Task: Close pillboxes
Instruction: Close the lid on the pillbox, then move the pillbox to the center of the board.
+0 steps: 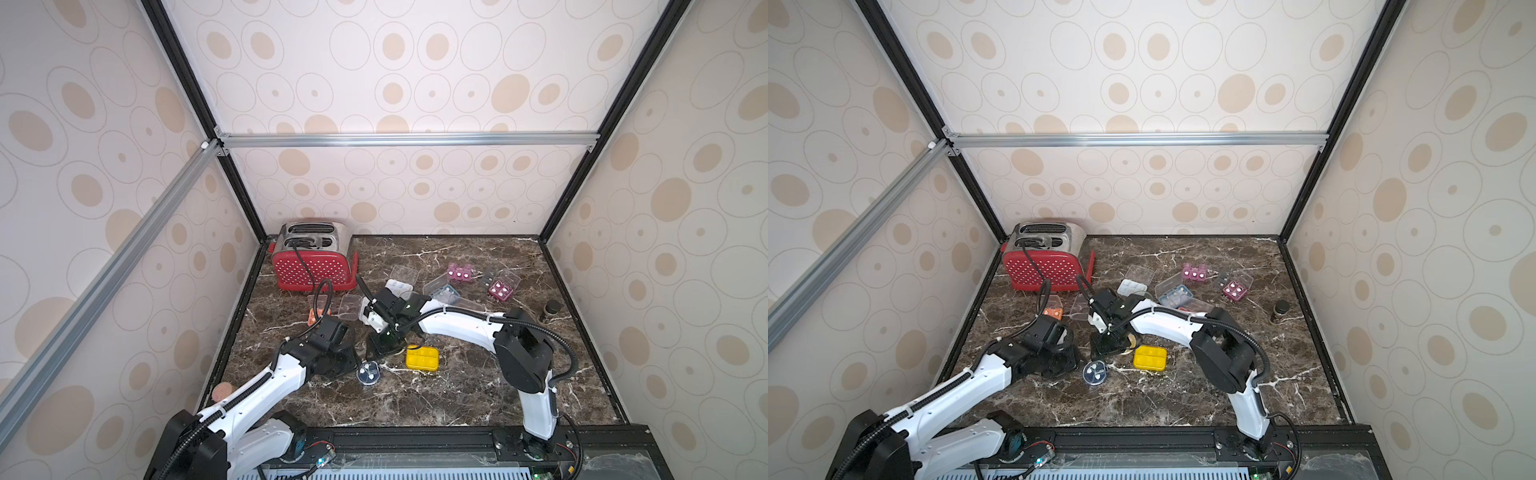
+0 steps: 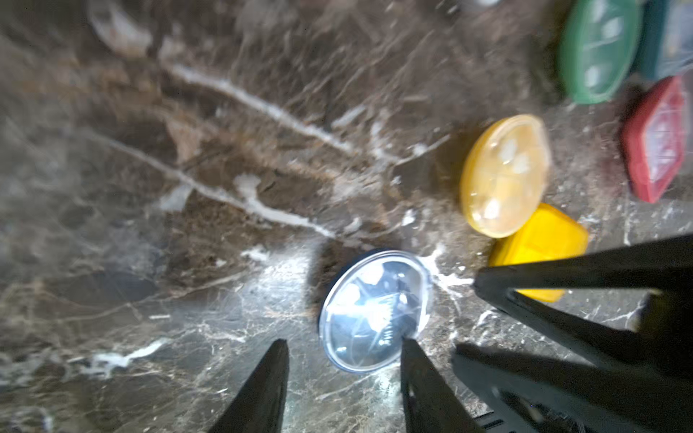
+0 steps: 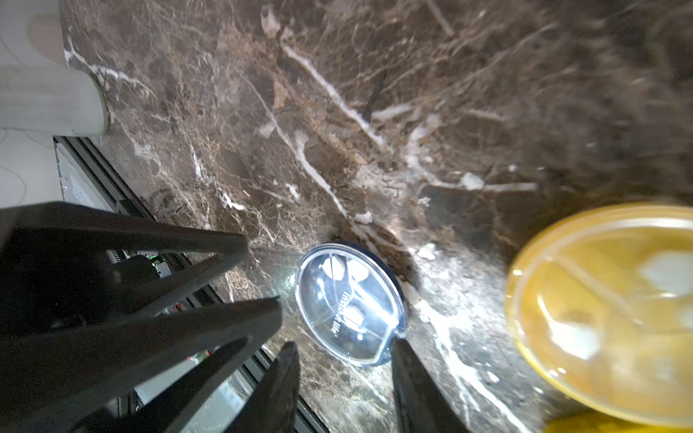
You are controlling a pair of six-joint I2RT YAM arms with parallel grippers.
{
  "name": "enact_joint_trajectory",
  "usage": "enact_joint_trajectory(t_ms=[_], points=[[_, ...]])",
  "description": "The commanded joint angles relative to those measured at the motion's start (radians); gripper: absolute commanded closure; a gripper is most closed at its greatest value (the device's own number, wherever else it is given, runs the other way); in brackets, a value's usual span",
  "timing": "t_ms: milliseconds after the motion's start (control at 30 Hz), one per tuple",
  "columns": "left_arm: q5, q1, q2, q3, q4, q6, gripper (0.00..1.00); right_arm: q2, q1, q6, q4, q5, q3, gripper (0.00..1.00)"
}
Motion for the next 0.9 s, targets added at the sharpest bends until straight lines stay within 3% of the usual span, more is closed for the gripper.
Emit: enact_joint_trajectory(t_ms=[0, 133, 233, 467, 633, 867], points=[[-0.052, -0.013, 0.071, 0.167, -0.108, 0.091, 0.49, -0.101, -0.059, -0.024, -0.125, 0.071, 0.026, 0.57], [-0.053, -0.04, 0.187, 0.341, -0.099, 0.141, 0.54, -0.188, -0.142, -0.033, -0.258, 0.266, 0.007, 0.61], [-0.048, -0.07, 0.294, 0.454, -0.037, 0.158, 0.57, -0.252, -0.219, -0.037, -0.291, 0.337, -0.034, 0.6], [-0.038, -0.168, 0.655, 0.863, -0.049, 0.278, 0.52, -0.423, -0.406, -0.022, -0.319, 0.49, -0.168, 0.59], [-0.085, -0.203, 0.822, 1.05, -0.057, 0.311, 0.55, -0.474, -0.543, -0.073, -0.296, 0.479, -0.173, 0.57], [-0.162, -0.276, 0.93, 1.124, 0.028, 0.262, 0.6, -0.378, -0.707, -0.182, -0.322, 0.382, -0.087, 0.55]])
